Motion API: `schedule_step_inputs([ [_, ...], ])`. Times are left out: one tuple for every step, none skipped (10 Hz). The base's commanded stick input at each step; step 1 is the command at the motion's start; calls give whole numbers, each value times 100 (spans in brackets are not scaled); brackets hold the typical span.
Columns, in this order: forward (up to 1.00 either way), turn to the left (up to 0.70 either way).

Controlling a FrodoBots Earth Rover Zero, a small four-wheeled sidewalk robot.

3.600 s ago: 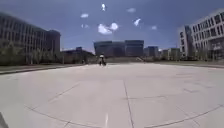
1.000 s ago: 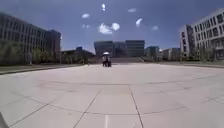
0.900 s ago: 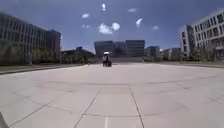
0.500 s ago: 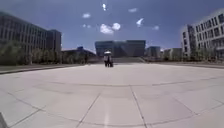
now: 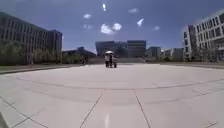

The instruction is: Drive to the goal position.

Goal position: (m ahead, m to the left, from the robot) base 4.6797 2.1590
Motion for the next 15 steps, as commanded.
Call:
schedule_step_inputs([
  [50,0],
  [50,0],
  [50,0],
  [50,0],
  [50,0],
  [50,0],
  [50,0],
  [50,0],
  [50,0],
  [50,0],
  [50,0],
  [50,0],
  [50,0],
  [50,0],
  [50,0],
])
